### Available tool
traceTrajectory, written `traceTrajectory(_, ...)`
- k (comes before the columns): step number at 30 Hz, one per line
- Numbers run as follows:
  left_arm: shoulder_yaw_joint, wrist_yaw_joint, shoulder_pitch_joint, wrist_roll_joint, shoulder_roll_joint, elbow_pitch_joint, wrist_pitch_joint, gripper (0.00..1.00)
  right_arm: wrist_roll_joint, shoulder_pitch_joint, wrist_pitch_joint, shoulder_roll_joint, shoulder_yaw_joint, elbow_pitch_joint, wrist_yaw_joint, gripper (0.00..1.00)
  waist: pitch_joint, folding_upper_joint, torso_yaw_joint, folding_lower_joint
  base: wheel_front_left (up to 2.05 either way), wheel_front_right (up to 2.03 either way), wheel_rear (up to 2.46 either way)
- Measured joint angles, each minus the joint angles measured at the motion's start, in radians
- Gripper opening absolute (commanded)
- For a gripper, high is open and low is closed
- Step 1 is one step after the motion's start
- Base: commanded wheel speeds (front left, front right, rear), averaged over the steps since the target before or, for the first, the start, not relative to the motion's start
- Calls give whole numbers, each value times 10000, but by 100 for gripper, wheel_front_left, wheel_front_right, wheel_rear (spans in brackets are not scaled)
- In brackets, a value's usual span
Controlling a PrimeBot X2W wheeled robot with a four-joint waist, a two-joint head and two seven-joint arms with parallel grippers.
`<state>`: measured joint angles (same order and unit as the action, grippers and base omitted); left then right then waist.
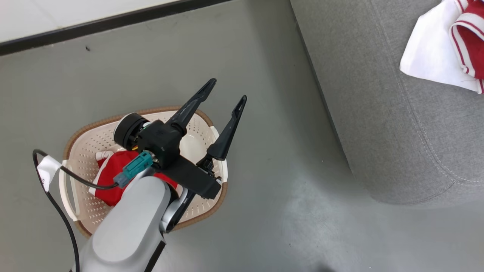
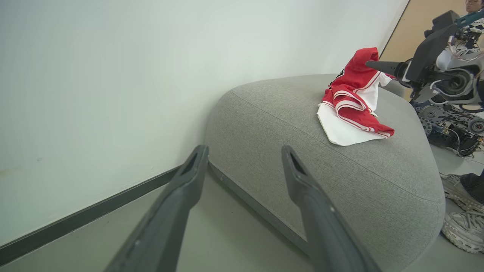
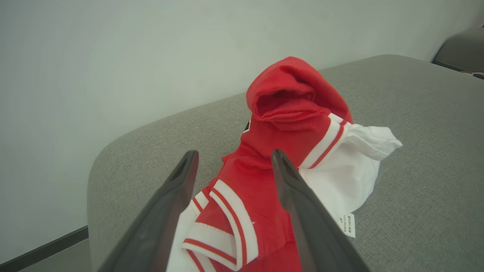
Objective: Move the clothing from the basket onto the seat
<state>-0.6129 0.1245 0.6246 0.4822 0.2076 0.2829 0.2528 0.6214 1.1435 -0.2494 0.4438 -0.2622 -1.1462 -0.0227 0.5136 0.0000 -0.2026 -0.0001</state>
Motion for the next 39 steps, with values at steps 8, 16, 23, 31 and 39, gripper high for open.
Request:
traceTrajectory(8,621,0,-463,109,-213,462,0,100,-291,-729,0,-485,-245,871,-451,100,-678,0,98,0,0,0,0)
traceTrajectory(16,1323,-159,-1033,174,-403,865,0,100,-537,-1875,0,-999,-491,2224,-711,100,-1474,0,420,0,0,0,0)
traceTrajectory(23,2082,-654,-1668,174,-437,1177,0,100,-675,-3103,-2,-1246,-617,3492,-794,100,-2174,-1,900,-1,0,0,0)
traceTrajectory(31,2964,-1367,-2536,125,-372,1404,0,100,-769,-5039,0,-1687,-851,5164,-876,100,-3050,-1,1611,0,0,0,0)
traceTrajectory(39,3475,-1824,-3312,-61,-291,1388,0,100,-1034,-6627,0,-1841,-890,6268,-809,100,-3707,-1,2097,-1,0,0,0)
